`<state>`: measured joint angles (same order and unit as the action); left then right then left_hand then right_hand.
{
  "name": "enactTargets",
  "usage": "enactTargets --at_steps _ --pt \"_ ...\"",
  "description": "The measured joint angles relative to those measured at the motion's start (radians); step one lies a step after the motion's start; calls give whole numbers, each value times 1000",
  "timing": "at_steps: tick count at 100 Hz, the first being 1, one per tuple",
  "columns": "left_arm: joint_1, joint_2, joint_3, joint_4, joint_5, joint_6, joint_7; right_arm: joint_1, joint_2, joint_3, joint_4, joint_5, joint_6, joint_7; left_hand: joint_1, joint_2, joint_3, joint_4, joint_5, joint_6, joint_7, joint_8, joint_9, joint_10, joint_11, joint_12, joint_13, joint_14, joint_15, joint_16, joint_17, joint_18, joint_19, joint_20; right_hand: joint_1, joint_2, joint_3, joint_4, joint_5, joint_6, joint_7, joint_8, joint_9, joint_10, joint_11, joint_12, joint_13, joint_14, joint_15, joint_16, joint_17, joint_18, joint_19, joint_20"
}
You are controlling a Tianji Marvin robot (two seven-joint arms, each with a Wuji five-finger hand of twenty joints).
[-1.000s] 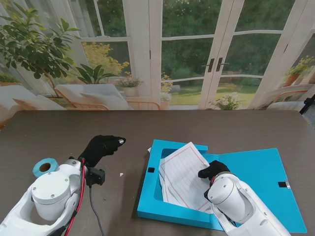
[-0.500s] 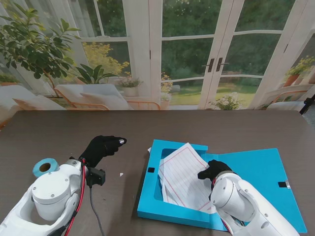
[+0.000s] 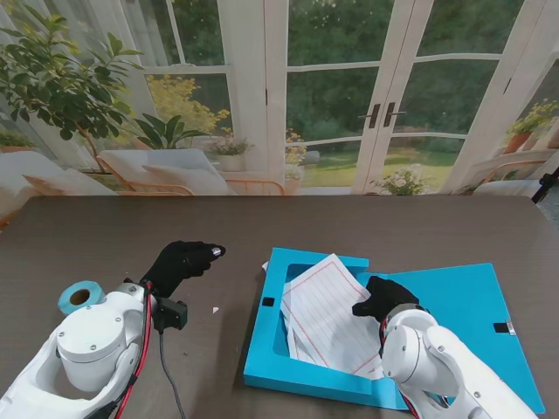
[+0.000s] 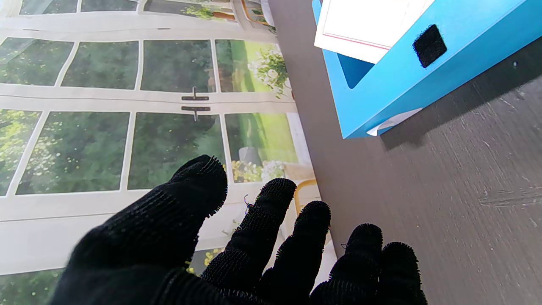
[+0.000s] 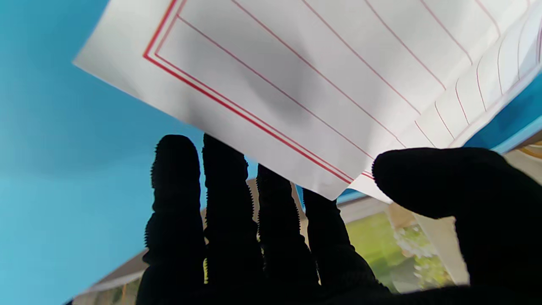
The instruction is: Peel a label from the label roll, stick it on the side of the file box and file the documents
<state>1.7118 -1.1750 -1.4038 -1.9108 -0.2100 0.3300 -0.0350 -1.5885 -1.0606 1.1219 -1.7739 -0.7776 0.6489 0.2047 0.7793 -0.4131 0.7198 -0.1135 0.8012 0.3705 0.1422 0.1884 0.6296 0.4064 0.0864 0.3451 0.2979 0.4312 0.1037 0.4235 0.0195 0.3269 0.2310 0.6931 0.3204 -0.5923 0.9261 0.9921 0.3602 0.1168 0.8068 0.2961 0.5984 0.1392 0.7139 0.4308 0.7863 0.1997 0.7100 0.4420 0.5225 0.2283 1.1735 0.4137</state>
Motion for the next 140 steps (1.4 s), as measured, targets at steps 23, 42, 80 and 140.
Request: enactTargets --at_steps 23,42,80,140 --pt "1 0 0 0 -2 0 1 -7 -9 -3 4 -21 -67 -56 0 0 0 0 12 0 5 2 1 4 0 0 0 0 0 0 0 0 0 0 0 13 -1 -17 44 -56 -18 -14 2 0 0 -12 3 0 -5 0 4 0 -1 1" --pt "2 0 -2 -1 -1 0 -1 7 -4 -22 -2 -28 -17 9 0 0 0 0 14 0 5 3 3 5 0 0 0 0 0 0 0 0 0 0 -13 64 -5 -25 117 -46 -18 -14 57 1 -10 -13 33 0 -8 -1 12 0 -1 1" --pt "6 0 -4 -2 0 5 0 5 16 -19 -13 -72 -14 105 0 1 0 0 16 1 5 4 3 8 0 0 0 0 0 0 0 0 0 1 -50 99 -23 -39 172 -70 -38 -14 129 1 -38 -23 66 1 -23 -10 13 0 -1 1" --pt "12 0 -7 -8 -1 13 1 34 31 -42 -2 -134 -36 193 1 1 -10 0 25 1 5 5 3 9 0 0 0 0 0 0 0 0 0 9 -74 139 -34 -70 126 -68 -57 -14 113 1 -50 -23 65 1 -31 -10 14 0 -1 1"
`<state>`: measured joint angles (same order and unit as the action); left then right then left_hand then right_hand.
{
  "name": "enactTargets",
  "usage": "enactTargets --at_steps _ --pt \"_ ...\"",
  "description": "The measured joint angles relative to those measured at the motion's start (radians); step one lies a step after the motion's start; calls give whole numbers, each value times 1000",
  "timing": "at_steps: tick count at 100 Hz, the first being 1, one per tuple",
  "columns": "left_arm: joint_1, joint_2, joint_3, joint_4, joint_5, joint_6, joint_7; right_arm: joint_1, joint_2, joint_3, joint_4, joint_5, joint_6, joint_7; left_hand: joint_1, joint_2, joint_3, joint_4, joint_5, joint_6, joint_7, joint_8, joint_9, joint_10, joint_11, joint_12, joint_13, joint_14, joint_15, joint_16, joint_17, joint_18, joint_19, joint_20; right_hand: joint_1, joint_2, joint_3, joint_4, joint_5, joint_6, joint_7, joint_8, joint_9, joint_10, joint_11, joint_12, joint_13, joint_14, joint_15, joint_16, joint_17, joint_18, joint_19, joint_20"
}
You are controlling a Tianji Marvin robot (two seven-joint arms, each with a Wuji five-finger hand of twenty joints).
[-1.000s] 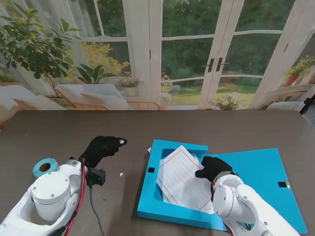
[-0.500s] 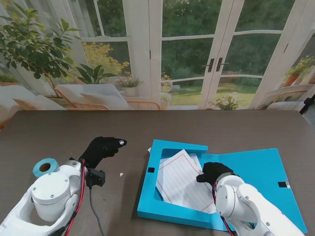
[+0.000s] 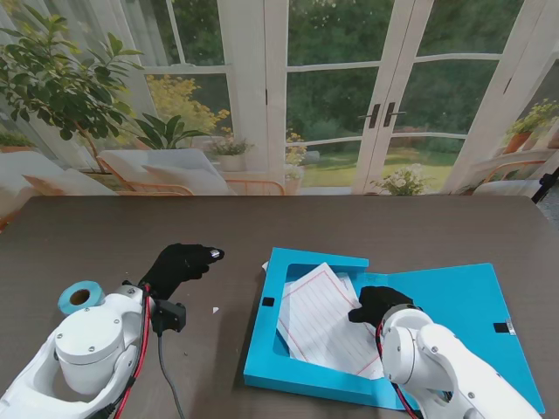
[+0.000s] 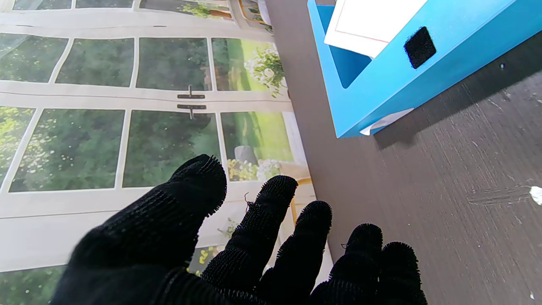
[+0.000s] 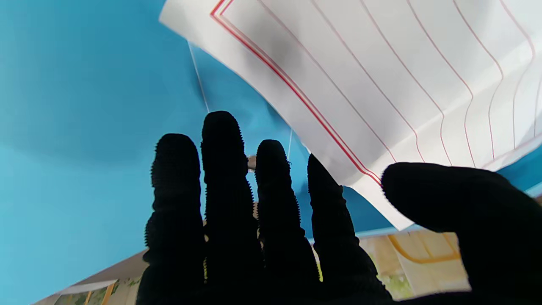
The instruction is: Peel a label from the label roll, stick it on the side of the file box and file the documents
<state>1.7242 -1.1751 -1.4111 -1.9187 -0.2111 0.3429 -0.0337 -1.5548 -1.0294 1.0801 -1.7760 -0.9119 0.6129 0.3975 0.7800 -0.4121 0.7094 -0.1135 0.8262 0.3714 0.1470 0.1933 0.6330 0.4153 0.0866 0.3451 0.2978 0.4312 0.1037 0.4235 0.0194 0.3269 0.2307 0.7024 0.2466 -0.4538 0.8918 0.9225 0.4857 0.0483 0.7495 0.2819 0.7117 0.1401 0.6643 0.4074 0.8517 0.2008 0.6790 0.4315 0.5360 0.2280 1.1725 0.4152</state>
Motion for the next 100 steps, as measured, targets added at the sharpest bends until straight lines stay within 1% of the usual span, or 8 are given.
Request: enactTargets --at_steps 7,27,33,39,50,51,62,100 --pt "0 0 0 0 0 0 0 3 5 -1 -4 -14 0 46 0 0 0 0 0 0 0 0 0 0 0 0 0 0 0 0 0 0 0 0 0 0 -5 0 0 1 -1 0 0 0 0 0 0 0 0 0 0 0 0 0" --pt "0 0 -1 0 0 1 -2 7 16 0 -3 -2 0 60 0 0 0 0 0 0 0 0 0 0 0 0 0 0 0 0 0 0 0 0 -26 24 -15 -12 -33 2 -6 0 -13 0 0 0 0 0 0 0 0 -1 0 0" --pt "0 0 -1 0 1 2 -2 5 14 5 2 0 -12 39 0 0 0 0 0 0 0 0 0 0 0 0 0 0 0 0 0 0 0 0 -31 24 -13 -12 -42 -2 -8 -1 -26 0 1 0 0 0 0 0 0 -1 0 0" --pt "0 0 -1 1 1 2 -2 -1 8 16 14 4 -48 -23 0 0 0 0 0 0 0 0 0 0 0 0 0 0 0 0 0 0 0 0 -40 24 -13 -13 -64 -11 -11 -11 -29 0 -1 0 -4 0 0 0 0 -1 0 0" --pt "-1 1 0 2 7 1 -3 -13 -7 38 37 5 -132 -121 0 0 -3 0 -2 0 -4 0 0 0 0 0 0 0 0 0 -1 0 0 0 -52 24 -16 -35 -107 -51 -41 -23 -78 0 15 0 -35 -3 -5 0 -3 -2 -1 0" --pt "-2 1 0 2 9 1 -3 -14 -8 39 37 5 -135 -124 0 0 -3 0 -6 0 -4 0 -1 0 0 0 0 0 0 0 -1 0 0 0 -52 24 -15 -44 -117 -54 -45 -23 -77 -1 -10 0 -44 -3 -5 0 -4 -2 -3 0" --pt "-4 3 4 5 34 -11 -9 -15 -14 39 39 12 -127 -129 0 1 -12 0 -27 -26 -16 -1 -4 -12 0 0 -15 0 0 0 -14 0 -12 0 -75 37 -13 -53 -116 -54 -68 -38 -134 -1 -24 -4 -94 -3 -27 0 -2 -2 -22 0" --pt "-10 7 9 8 45 -27 -16 -15 -14 38 33 -50 -123 -119 -1 17 -27 0 -28 -35 -16 -2 -4 -25 0 0 -21 -3 -10 0 -27 -1 -14 0 -99 50 -13 -65 -147 -52 -81 -47 -206 -1 -37 -16 -170 8 -90 -20 -2 -2 -44 0"
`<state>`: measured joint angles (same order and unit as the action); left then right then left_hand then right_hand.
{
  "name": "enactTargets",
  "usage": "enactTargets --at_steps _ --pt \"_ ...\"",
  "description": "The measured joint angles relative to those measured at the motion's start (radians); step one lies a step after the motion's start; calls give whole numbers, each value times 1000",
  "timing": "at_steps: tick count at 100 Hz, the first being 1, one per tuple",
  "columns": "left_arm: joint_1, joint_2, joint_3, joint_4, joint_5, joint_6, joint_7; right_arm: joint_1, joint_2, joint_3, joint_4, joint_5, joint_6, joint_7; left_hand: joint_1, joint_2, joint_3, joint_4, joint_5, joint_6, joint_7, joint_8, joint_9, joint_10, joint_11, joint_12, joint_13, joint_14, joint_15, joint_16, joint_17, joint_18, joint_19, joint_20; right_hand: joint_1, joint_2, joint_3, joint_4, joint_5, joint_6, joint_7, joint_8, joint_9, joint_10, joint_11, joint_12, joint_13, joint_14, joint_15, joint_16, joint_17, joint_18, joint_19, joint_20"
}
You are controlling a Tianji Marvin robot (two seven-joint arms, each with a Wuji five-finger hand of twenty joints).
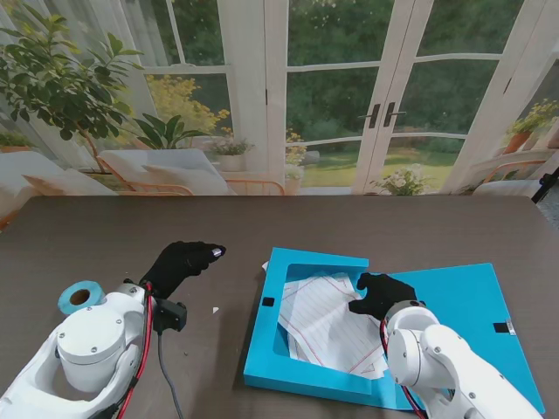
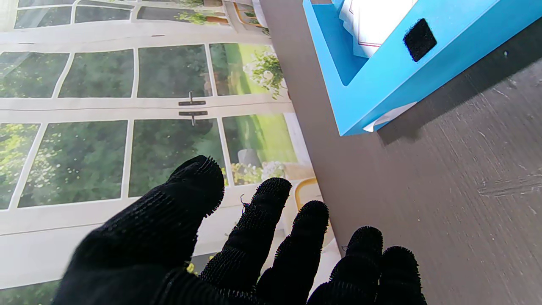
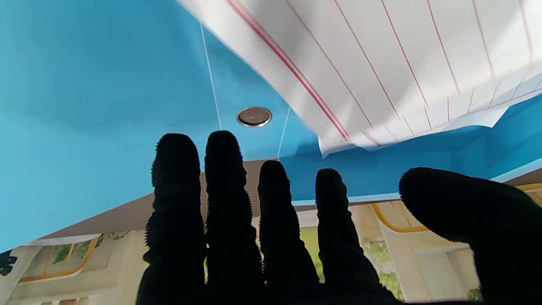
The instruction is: Peel a label from the label roll, stick it on the side of the file box and file the documents
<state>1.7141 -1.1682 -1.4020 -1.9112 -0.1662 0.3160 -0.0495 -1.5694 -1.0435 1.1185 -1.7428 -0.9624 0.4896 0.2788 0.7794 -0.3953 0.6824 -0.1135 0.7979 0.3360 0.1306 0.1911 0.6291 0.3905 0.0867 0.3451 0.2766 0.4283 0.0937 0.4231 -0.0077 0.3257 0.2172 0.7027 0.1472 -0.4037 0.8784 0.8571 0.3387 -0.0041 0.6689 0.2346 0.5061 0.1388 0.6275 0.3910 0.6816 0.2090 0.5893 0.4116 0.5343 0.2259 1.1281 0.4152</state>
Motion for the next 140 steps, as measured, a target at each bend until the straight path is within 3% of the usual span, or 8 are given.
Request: enactTargets --at_steps 25,33,42,64,83,105,112,140 --pt "-10 3 3 8 13 -22 -9 -2 -1 3 -11 6 4 -1 0 0 -1 0 -10 -12 0 -5 -12 -12 -3 -4 -1 -6 -2 -1 -2 -7 -10 0 -4 22 0 -20 -18 14 0 -2 -95 0 -10 -18 -76 2 -50 -20 1 0 -25 6" --pt "-15 5 10 14 21 -52 -6 -10 -8 12 -4 29 -25 -102 0 0 -1 0 -10 -27 0 -5 -12 -26 -3 -9 -18 -9 -2 -2 -14 -9 -11 0 -4 22 0 -20 -17 12 6 -2 -93 0 -10 -21 -76 2 -57 -34 0 0 -34 13" --pt "-20 6 21 21 34 -90 1 -21 -24 35 8 114 -87 -220 0 0 -1 0 -24 -42 -1 -9 -26 -39 -6 -20 -24 -17 -3 -7 -23 -16 -15 -1 -3 21 0 -20 6 1 16 -2 -67 0 -1 -22 -75 2 -64 -34 -6 0 -42 22" --pt "-29 14 46 31 126 -151 -5 -30 -60 67 16 203 -201 -358 -3 0 -5 0 -60 -88 -10 -24 -50 -68 -14 -35 -40 -27 -14 -25 -27 -23 -35 -17 8 19 3 -20 78 -13 36 2 -2 -1 7 -28 -64 2 -75 -50 1 0 -46 22" --pt "-42 19 72 45 153 -218 9 -50 -88 95 -8 287 -268 -470 -10 0 -14 0 -80 -100 -12 -39 -56 -80 -15 -46 -40 -33 -14 -38 -27 -28 -35 -35 17 -19 7 -20 138 -24 48 4 22 -2 6 -33 -54 12 -79 -51 1 1 -46 22" --pt "-55 19 94 50 191 -266 21 -72 -100 142 -39 376 -456 -469 -11 0 -25 0 -107 -100 -21 -51 -79 -95 -27 -60 -51 -54 -25 -53 -41 -45 -49 -52 28 -19 10 -10 138 -39 34 4 21 -20 -10 -33 -55 11 -141 -68 1 10 -77 22" --pt "-55 20 101 50 221 -287 25 -80 -100 154 -54 410 -477 -461 -11 0 -25 0 -112 -101 -23 -56 -79 -99 -23 -61 -51 -58 -26 -54 -42 -45 -51 -58 28 -19 10 -1 138 -42 24 4 20 -22 -22 -33 -58 6 -174 -78 1 10 -111 22" --pt "-39 25 125 40 305 -338 44 -116 -94 206 -90 420 -566 -406 -21 -2 -38 0 -123 -109 -27 -65 -94 -113 -26 -73 -73 -69 -30 -75 -50 -51 -61 -78 28 -19 10 -1 138 -72 9 4 20 -44 -48 -33 -86 -10 -253 -102 1 12 -225 13"
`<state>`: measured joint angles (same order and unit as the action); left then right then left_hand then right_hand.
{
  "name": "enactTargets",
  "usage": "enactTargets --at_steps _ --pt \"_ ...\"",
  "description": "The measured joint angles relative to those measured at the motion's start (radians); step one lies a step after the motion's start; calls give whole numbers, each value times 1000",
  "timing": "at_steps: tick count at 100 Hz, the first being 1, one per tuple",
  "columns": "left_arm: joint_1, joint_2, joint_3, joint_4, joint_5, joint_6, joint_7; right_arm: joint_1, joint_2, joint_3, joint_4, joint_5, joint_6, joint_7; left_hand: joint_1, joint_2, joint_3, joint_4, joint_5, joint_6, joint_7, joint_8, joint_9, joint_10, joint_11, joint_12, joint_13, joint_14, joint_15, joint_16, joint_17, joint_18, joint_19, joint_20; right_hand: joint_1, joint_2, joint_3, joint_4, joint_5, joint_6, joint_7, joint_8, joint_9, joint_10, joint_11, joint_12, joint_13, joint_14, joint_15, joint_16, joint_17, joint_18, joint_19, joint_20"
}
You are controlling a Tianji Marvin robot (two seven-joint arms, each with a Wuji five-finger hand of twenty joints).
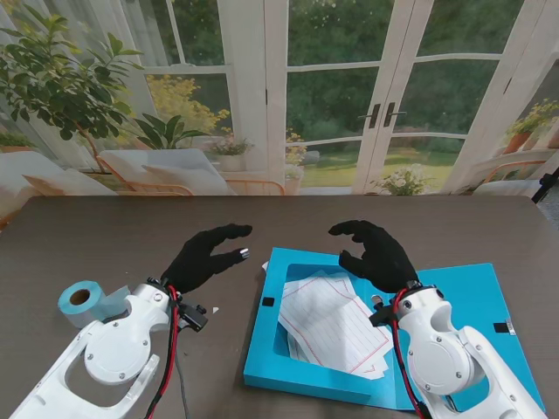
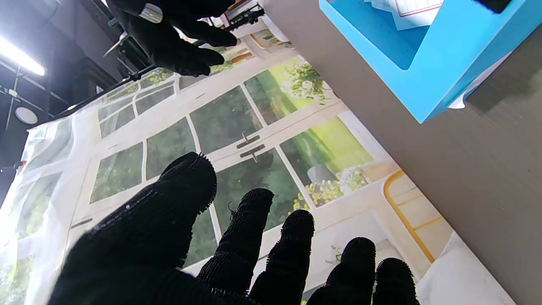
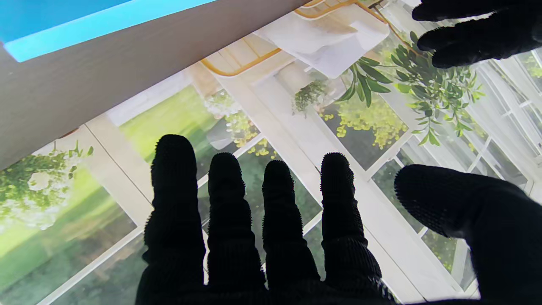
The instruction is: Peel a label from the label roll, stick it on the side of the file box and file the documents
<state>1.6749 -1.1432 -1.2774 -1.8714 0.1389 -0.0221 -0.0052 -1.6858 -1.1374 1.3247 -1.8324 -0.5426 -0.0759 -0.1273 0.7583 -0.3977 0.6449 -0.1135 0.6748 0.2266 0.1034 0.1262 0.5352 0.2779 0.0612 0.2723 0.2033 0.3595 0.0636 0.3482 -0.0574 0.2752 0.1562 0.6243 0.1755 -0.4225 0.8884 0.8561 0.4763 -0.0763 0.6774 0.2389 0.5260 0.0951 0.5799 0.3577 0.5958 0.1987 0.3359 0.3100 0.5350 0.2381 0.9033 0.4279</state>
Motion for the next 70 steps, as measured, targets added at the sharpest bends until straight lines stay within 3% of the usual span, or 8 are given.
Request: enactTargets --at_steps 14,34,70 --pt "9 2 9 -1 -1 -25 3 -93 7 73 -104 11 -28 50 0 0 -4 0 -12 -7 -4 -7 -22 -7 -3 -11 -2 -1 0 -3 0 -2 0 -10 0 1 0 0 0 -18 -13 0 -1 -14 -24 0 -11 -16 -38 -11 -2 5 -52 0" --pt "19 1 19 4 3 -69 37 -110 15 81 -97 44 -81 59 0 -24 -18 0 -23 -26 -10 -12 -37 -17 -4 -14 -20 -8 -2 -13 -2 -7 -2 -14 0 2 0 0 -43 -42 -52 -9 -53 -35 -62 -4 -63 -29 -87 -28 -1 3 -126 -1" --pt "33 1 16 2 10 -66 29 -130 16 82 -93 49 -88 53 0 -24 -22 0 -23 -26 -10 -12 -37 -18 -4 -22 -20 -13 -3 -15 -11 -7 -13 -32 -1 3 0 0 -43 -49 -52 -10 -53 -35 -63 -5 -63 -30 -102 -28 -1 3 -171 -1"
